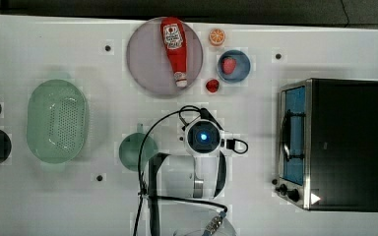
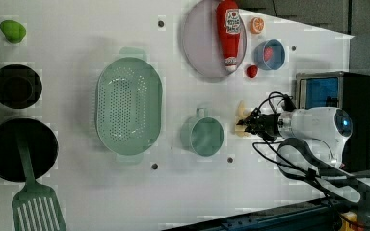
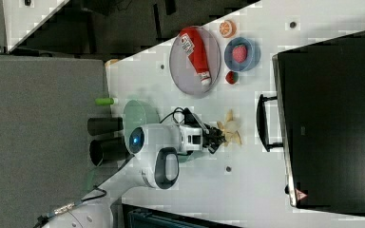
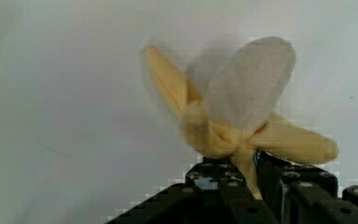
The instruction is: Pick banana from table and place on oven.
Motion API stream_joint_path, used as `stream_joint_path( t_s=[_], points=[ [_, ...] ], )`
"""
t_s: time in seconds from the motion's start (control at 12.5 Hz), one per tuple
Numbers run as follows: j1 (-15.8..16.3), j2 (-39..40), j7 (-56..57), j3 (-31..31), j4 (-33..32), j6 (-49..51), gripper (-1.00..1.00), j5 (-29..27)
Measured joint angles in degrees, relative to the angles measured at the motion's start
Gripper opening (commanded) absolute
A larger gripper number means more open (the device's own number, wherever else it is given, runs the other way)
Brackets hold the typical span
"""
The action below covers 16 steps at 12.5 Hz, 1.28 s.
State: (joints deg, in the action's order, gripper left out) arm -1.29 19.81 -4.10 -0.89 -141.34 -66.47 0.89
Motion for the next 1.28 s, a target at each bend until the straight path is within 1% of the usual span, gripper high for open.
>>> stream_joint_path(
  t_s=[0.16,0.24,0.4,0.48,0.64,0.8,0.96,1.04,1.12,1.2,1.28],
  points=[
    [-0.1,-2.8,0.0,0.1,-0.7,2.4,-0.62,0.2],
    [-0.3,-5.1,0.0,0.3,-0.1,5.1,-0.62,0.2],
    [0.0,-12.6,0.0,-0.2,1.1,14.2,-0.62,0.2],
    [-0.2,-17.7,0.0,-0.1,2.7,21.3,-0.62,0.2],
    [-0.5,-27.9,0.0,0.0,7.6,34.4,-0.62,0.8],
    [-0.1,-34.6,0.0,-0.7,16.5,45.1,-0.62,-1.1],
    [0.3,-36.3,0.0,-1.0,26.3,52.5,-0.62,-1.8],
    [0.3,-36.3,0.0,-1.4,29.7,54.3,-0.62,-2.0],
    [0.4,-36.1,0.0,-2.0,31.6,54.3,-0.62,-1.0],
    [0.5,-35.5,0.0,-2.7,32.4,54.6,-0.62,0.7],
    [0.6,-34.9,0.0,-4.2,32.3,55.8,-0.62,0.8]
  ],
)
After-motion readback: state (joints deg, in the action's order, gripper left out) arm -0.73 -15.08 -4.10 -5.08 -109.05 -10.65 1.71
